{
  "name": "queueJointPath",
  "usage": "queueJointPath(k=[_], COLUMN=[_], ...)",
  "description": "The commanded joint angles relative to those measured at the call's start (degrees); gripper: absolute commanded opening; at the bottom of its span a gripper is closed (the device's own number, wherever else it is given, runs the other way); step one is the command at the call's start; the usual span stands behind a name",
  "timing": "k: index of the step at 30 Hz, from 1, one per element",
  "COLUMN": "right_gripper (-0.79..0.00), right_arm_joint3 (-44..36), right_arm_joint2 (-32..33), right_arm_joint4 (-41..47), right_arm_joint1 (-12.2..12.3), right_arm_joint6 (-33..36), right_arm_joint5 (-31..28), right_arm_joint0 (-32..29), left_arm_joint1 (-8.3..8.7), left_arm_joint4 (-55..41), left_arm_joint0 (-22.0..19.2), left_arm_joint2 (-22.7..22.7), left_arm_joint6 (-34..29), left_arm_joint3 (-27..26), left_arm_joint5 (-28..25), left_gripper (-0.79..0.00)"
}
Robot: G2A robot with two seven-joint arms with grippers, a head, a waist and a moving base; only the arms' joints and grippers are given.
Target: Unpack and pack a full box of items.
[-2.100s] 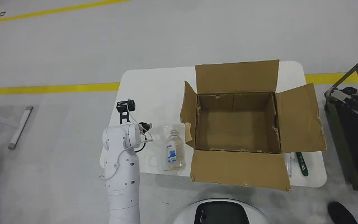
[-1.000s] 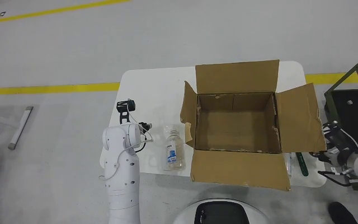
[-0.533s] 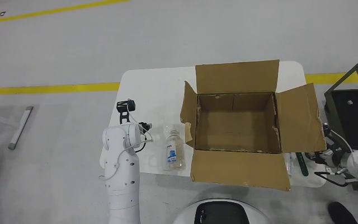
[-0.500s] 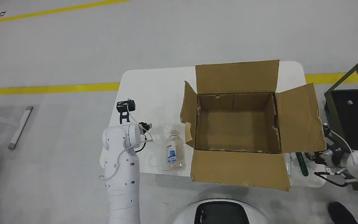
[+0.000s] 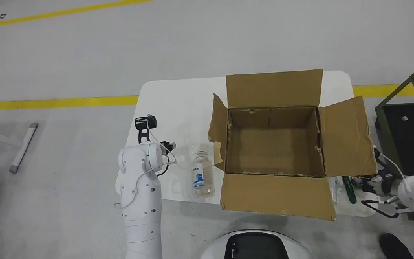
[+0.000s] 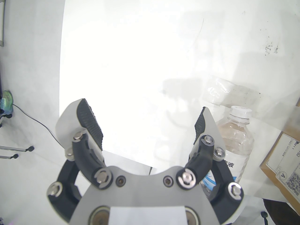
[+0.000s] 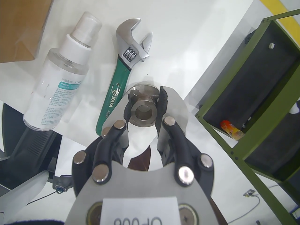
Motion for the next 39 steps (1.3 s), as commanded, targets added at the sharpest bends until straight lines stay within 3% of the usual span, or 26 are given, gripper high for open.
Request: queueJointPath(k=[1,7,10,11,13,18,22,30,39], right_gripper=[-0.434,-0.425,-0.459,-0.502,-0.785,-0.785,-0.785,-0.785,-0.785], right_arm_joint3=[0.2,-0.3,-0.5,-0.5,-0.3,-0.3,-3.4,-6.1,-6.5], right_arm_joint2=[0.0,1.4,4.7,6.0,9.0,12.7,12.1,8.0,5.6], right_arm_joint4=[0.1,2.7,6.3,6.8,7.8,6.0,0.2,-5.8,3.0], right_arm_joint1=[0.1,0.2,0.2,0.2,0.1,-0.8,-1.2,-1.8,-2.4], right_arm_joint6=[-0.1,-0.7,-3.3,-5.0,-12.4,-33.4,-43.7,-50.7,-49.9], right_arm_joint5=[0.2,1.8,4.0,4.8,6.9,12.1,17.9,23.8,23.7], right_arm_joint0=[0.0,-0.2,-0.2,-0.3,-0.4,-1.1,-0.7,1.8,4.2], left_arm_joint1=[0.0,0.0,0.0,0.0,0.0,0.0,0.0,0.0,0.0], left_arm_joint4=[0.0,0.0,0.0,0.0,0.0,0.0,0.0,0.0,0.0], left_arm_joint0=[0.0,0.0,0.0,0.0,0.0,0.0,0.0,0.0,0.0], left_arm_joint2=[0.0,0.0,0.0,0.0,0.0,0.0,0.0,0.0,0.0], left_arm_joint6=[0.0,0.0,0.0,0.0,0.0,0.0,0.0,0.0,0.0], left_arm_joint3=[0.0,0.0,0.0,0.0,0.0,0.0,0.0,0.0,0.0], left_arm_joint5=[0.0,0.0,0.0,0.0,0.0,0.0,0.0,0.0,0.0], left_gripper=[0.0,0.0,0.0,0.0,0.0,0.0,0.0,0.0,0.0])
